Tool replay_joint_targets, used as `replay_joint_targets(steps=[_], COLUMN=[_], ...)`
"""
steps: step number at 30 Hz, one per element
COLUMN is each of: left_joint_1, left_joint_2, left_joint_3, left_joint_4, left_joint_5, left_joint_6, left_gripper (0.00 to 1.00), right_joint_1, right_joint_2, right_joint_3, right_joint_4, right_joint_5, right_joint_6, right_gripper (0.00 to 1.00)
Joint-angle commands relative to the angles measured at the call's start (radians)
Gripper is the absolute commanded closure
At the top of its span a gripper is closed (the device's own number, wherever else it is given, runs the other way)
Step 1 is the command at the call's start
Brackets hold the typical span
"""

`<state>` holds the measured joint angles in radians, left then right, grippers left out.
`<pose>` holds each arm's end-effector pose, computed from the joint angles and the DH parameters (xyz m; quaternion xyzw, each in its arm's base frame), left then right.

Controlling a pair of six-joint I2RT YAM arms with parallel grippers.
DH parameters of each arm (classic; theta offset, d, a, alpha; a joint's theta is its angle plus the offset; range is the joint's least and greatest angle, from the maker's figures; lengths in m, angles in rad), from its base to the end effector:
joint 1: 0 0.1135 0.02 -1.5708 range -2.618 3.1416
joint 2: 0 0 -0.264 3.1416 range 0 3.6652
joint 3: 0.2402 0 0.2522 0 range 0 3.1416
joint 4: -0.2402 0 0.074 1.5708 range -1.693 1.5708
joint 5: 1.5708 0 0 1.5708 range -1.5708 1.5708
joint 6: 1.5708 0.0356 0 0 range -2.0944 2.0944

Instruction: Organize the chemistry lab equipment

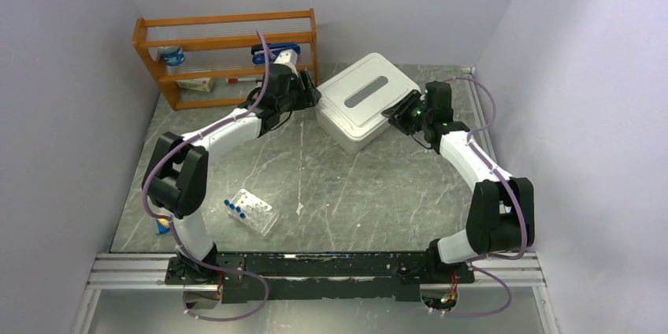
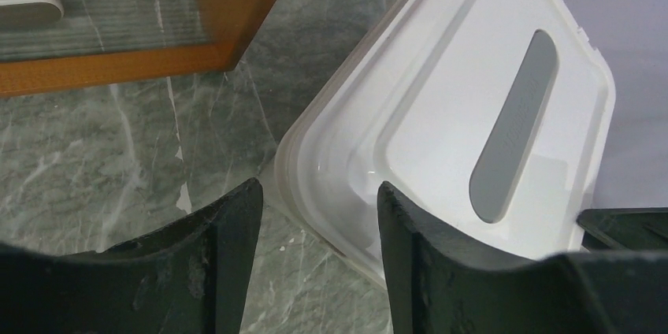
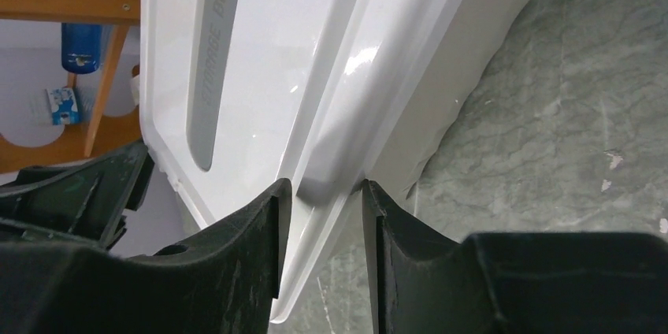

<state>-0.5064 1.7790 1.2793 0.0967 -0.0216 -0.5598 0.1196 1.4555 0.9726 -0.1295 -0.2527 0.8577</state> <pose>0.3669 -0.2026 0.2641 -0.0282 0.8338 -0.2724 0.4793 0.3198 0.0474 0.2528 0.2634 0.8420 0.3134 0.3514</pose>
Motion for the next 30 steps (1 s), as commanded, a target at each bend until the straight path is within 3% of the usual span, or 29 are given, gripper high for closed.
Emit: replay_joint_targets(steps=[1, 6, 15, 24, 30], left_joint_1=[0.009, 0.011, 0.011, 0.011, 0.011], left_joint_2=[0.038, 0.051, 0.071, -0.024, -0.162], left_joint_3=[0.045, 0.047, 0.059, 0.175, 0.182], left_joint_4=[-0.018, -0.043, -0.083, -0.188, -0.272], left_joint_5=[-0.004, -0.062, -0.081, -0.039, -0.065], left_joint_6=[0.026, 0.022, 0.017, 0.12, 0.178], left_gripper=[0.42, 0.45, 0.43, 0.26, 0.2], right_joint_1=[0.005, 0.004, 0.01, 0.014, 0.054], right_joint_2=[0.009, 0.025, 0.084, 0.034, 0.03], right_joint_3=[0.037, 0.057, 0.132, 0.282, 0.314], right_joint_4=[0.048, 0.037, -0.072, -0.231, -0.238], right_joint_5=[-0.058, -0.068, 0.005, 0.287, 0.296], right_joint_6=[0.011, 0.003, -0.092, -0.302, -0.414], right_gripper=[0.6, 0.62, 0.54, 0.43, 0.43])
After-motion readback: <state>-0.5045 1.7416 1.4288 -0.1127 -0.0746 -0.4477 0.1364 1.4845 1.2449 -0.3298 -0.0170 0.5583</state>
